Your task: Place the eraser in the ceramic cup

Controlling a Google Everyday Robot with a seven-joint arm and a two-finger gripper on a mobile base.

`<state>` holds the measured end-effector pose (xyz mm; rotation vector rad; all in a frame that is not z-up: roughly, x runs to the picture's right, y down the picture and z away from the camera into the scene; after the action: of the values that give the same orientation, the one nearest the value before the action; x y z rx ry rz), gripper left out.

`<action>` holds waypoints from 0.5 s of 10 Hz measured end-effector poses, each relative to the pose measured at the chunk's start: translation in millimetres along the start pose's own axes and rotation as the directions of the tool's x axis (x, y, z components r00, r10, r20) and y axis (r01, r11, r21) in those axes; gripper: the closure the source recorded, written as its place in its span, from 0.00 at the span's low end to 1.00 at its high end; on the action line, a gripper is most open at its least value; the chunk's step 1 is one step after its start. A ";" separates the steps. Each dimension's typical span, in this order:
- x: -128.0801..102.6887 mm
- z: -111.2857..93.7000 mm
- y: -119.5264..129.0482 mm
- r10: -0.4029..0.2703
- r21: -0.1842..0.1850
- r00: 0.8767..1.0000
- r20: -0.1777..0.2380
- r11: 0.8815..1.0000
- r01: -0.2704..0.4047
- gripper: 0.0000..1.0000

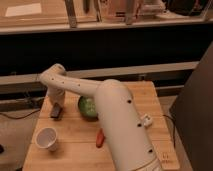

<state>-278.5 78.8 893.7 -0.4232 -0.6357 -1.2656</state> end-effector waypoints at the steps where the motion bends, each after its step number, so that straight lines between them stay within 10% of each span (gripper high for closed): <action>1: -1.9 -7.3 2.0 0.024 0.019 1.000 0.019 1.000 -0.024 1.00; 5: -11.2 -32.8 4.4 0.071 0.082 0.995 0.063 0.994 -0.076 1.00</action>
<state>-269.4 67.9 861.8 -0.4128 -0.7156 -1.1556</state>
